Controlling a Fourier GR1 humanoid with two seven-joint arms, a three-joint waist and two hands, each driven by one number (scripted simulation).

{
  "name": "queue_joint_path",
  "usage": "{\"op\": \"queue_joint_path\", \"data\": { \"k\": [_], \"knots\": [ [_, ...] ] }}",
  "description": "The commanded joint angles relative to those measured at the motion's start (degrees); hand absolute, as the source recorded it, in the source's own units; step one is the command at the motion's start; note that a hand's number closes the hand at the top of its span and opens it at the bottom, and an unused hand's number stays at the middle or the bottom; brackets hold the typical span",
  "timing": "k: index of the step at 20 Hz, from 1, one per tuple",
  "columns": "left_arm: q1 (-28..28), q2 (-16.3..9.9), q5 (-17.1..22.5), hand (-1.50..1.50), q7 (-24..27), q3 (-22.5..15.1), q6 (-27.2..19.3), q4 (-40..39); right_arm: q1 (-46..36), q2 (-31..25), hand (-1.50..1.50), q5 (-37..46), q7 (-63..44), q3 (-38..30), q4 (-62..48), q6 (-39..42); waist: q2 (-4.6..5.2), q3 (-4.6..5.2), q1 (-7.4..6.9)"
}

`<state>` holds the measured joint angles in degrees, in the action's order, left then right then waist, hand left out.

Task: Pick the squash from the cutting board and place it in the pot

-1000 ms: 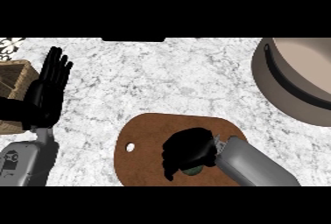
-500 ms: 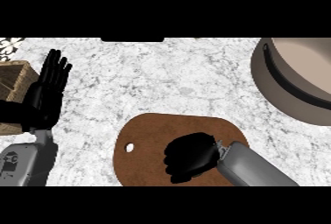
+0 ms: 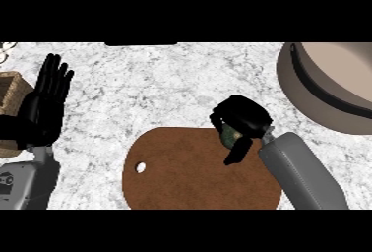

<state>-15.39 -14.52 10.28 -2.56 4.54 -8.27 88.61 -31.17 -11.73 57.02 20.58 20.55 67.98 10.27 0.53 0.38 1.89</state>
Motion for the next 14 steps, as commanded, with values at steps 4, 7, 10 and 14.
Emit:
{"op": "queue_joint_path", "data": {
  "k": [4, 7, 10, 14],
  "knots": [
    [0.34, 0.32, -0.8, 0.0, 0.65, -0.86, 0.07, -0.17, -7.91, 6.11, 1.5, 3.09, -31.92, -16.24, -4.8, -9.07, 0.03, -0.04, -1.81],
    [-0.07, -0.14, -0.26, 0.0, -0.01, -0.96, 0.99, -0.04, -12.04, 6.1, 1.5, 9.59, -45.58, -19.26, -5.82, -14.91, -0.18, 0.04, -3.0],
    [-0.32, 1.16, -0.45, 0.0, 0.17, -2.42, 1.21, -0.57, -18.04, 7.36, 1.5, 16.33, -58.68, -21.0, -6.29, -19.65, -0.04, 0.04, -3.9],
    [-0.39, 1.38, -0.23, 0.0, -0.54, -2.47, 1.01, 0.16, -25.58, 5.41, 1.5, 27.33, -73.68, -22.31, -9.04, -23.32, -0.11, -0.11, -5.04]
  ]
}}
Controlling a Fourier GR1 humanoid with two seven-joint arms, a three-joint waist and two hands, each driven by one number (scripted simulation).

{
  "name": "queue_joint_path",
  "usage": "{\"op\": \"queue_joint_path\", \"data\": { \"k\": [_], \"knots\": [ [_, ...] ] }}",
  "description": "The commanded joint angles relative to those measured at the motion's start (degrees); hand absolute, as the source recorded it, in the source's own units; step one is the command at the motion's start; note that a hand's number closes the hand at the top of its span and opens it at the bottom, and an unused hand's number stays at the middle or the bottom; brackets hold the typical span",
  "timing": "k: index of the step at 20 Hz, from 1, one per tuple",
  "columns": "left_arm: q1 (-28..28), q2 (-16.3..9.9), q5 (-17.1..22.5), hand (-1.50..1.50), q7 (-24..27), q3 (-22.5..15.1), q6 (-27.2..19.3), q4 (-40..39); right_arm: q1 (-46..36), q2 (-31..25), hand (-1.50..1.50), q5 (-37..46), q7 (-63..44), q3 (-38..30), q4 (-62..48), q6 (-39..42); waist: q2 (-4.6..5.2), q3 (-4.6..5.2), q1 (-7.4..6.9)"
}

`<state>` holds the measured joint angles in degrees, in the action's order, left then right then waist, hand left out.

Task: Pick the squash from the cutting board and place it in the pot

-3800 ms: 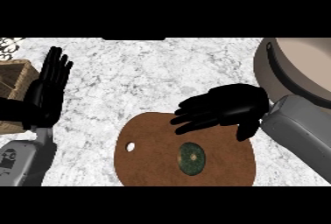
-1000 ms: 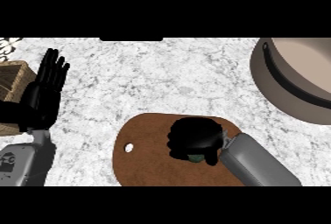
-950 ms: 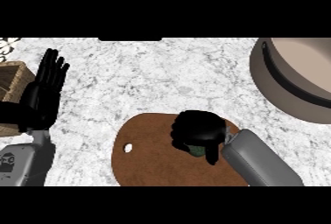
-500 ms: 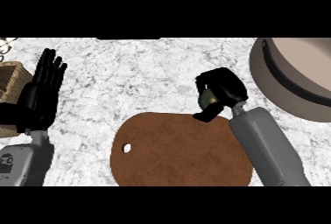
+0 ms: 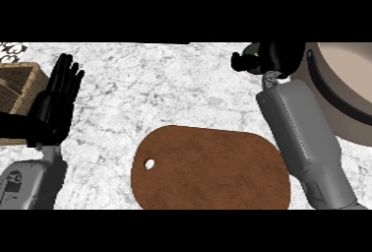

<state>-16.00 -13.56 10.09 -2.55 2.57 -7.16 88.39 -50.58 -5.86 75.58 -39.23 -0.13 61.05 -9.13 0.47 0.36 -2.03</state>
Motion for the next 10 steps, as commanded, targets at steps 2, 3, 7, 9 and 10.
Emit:
{"op": "queue_joint_path", "data": {
  "k": [2, 3, 7, 9, 10],
  "knots": [
    [-0.84, 1.42, -0.84, 0.0, 0.41, -0.82, -1.05, -0.9, -8.72, -1.28, 1.5, 13.63, -19.69, -1.75, -5.36, -4.16, 0.32, -0.15, -0.37],
    [-1.8, 0.51, -0.11, 0.0, -0.75, -0.21, -0.5, 0.08, -11.05, -2.66, 1.5, 14.86, -21.16, -2.92, -7.71, -5.16, 0.49, -0.22, -1.11],
    [-2.69, 1.17, -1.6, 0.0, -1.07, -0.16, -2.43, -0.56, -14.87, -3.86, 1.5, 17.39, -25.13, -5.05, -12.82, -5.29, 0.07, -0.33, 0.38],
    [-0.41, -0.46, -0.34, 0.0, -0.18, 1.49, -0.27, -0.69, -11.77, -3.63, 1.5, 16.98, -25.1, -5.54, -11.19, -4.97, -0.32, -0.34, 1.21],
    [2.35, -0.61, 0.36, 0.0, 2.41, 1.9, 1.29, -0.62, -9.72, -4.45, 1.5, 16.69, -24.66, -6.62, -11.57, -6.82, -0.28, -0.34, 1.14]
  ]
}}
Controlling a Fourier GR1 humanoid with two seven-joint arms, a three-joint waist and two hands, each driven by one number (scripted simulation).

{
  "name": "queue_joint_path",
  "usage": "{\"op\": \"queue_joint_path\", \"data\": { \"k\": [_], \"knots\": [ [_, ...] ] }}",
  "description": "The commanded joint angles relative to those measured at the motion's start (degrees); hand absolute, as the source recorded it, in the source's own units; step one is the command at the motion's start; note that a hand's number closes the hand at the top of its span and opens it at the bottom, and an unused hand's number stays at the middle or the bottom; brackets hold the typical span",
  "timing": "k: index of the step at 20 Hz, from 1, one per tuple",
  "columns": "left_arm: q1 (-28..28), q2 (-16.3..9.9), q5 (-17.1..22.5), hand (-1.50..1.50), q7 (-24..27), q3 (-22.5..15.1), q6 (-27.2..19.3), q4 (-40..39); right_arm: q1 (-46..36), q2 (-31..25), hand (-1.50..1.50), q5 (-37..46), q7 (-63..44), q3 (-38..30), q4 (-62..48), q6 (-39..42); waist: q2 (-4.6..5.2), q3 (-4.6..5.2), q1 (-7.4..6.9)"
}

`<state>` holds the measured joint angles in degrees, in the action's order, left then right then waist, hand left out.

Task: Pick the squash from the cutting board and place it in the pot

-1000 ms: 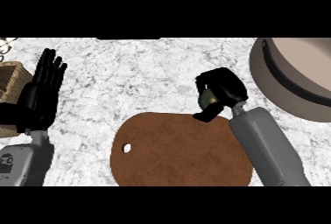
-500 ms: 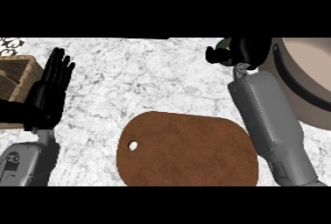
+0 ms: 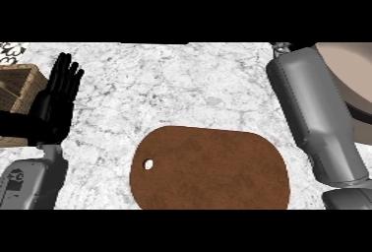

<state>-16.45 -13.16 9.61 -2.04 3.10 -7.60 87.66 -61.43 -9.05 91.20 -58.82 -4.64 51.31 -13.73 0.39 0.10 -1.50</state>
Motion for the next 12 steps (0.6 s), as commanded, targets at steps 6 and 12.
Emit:
{"op": "queue_joint_path", "data": {
  "k": [6, 12],
  "knots": [
    [-0.24, 0.31, 0.14, 0.0, -0.6, 1.22, -0.11, -0.95, 5.24, -7.8, 1.5, -3.93, 2.6, -6.19, 3.56, 3.22, -0.59, -0.11, 2.35],
    [4.83, 1.13, -0.43, 0.0, 0.24, 0.67, 0.11, 3.6, 15.64, -12.84, 1.5, -8.85, 8.78, -9.82, 8.49, -2.31, -0.57, -0.12, 1.8]
  ]
}}
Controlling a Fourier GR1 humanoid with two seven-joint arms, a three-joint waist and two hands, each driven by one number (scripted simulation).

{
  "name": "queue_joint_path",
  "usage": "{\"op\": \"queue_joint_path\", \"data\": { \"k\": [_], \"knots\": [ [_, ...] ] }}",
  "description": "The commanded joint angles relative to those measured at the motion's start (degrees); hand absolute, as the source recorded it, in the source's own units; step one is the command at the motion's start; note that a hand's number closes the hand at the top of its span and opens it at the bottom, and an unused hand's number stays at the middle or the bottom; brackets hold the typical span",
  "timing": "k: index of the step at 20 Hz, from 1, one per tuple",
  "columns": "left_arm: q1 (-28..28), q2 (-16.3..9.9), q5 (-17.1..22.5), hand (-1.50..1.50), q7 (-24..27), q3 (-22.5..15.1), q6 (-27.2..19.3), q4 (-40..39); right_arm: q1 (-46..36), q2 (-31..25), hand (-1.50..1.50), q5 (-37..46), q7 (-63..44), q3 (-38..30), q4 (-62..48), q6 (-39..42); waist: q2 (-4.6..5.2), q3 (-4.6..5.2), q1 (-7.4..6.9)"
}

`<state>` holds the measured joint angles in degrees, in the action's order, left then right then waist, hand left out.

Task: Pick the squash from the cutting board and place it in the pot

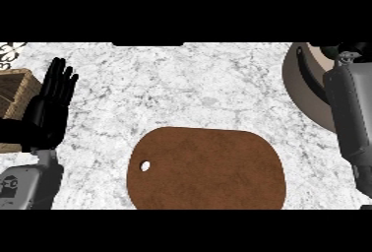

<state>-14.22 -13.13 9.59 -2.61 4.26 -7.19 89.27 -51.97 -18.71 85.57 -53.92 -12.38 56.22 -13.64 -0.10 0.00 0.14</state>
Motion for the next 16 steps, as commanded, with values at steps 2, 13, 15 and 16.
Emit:
{"op": "queue_joint_path", "data": {
  "k": [2, 13, 15, 16],
  "knots": [
    [-1.57, 0.25, -1.06, 0.0, 0.32, 0.33, -0.21, -1.08, 6.9, -3.67, 1.5, -5.25, 6.17, -2.82, 2.36, -3.17, 0.09, -0.01, 0.04],
    [-1.31, 0.8, -0.46, 0.0, -1.81, 0.47, 1.25, 0.93, 8.93, -10.33, 1.5, -12.33, 18.3, -8.9, -14.81, -14.83, 0.34, -0.05, -0.98],
    [-2.24, 0.15, -0.99, 0.0, -1.05, 0.86, 1.27, 0.09, 5.68, -11.82, 1.5, -12.94, 18.94, -10.07, -21.07, -13.32, 0.68, -0.09, -1.77],
    [-4.53, 1.7, -1.12, 0.0, -4.19, -0.12, -0.82, 1.32, 7.5, -10.71, 1.5, -13.58, 18.55, -9.63, -19.37, -11.46, 0.45, -0.08, -1.16]
  ]
}}
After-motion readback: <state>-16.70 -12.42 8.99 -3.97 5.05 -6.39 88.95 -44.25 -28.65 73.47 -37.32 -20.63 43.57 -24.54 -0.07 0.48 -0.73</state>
